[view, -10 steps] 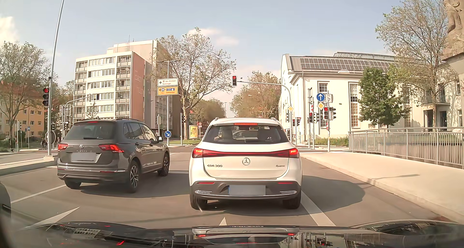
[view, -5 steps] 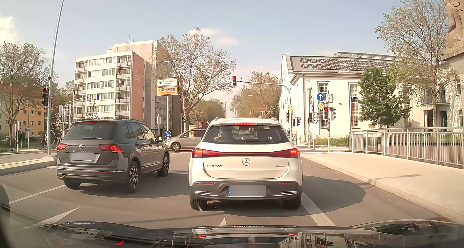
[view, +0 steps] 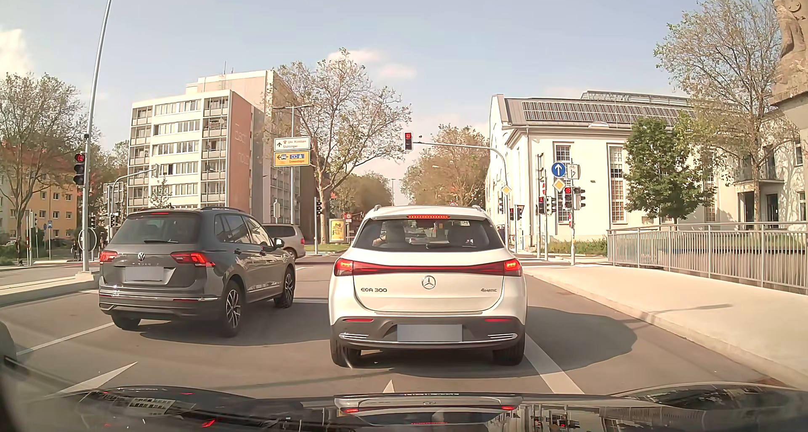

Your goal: Follow the waypoints while adhering to traffic rules and regulations

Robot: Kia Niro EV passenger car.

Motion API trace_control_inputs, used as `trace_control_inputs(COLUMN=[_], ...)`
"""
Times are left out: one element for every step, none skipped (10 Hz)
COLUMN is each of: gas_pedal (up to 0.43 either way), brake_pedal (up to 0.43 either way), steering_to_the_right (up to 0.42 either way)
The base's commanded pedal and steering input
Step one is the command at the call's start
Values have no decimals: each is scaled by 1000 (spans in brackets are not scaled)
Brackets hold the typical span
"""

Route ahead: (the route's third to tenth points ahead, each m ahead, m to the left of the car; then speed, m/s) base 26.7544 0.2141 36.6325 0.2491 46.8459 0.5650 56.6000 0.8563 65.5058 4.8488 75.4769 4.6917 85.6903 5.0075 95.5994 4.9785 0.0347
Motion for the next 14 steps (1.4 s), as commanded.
trace_control_inputs(gas_pedal=[0,0,0,0,0,0,0,0,0,0,0,0,0,0], brake_pedal=[213,220,226,226,226,226,232,232,232,232,232,226,232,232], steering_to_the_right=[-13,-13,-13,-13,-13,-13,-13,-13,-13,-13,-13,-13,-13,-13])
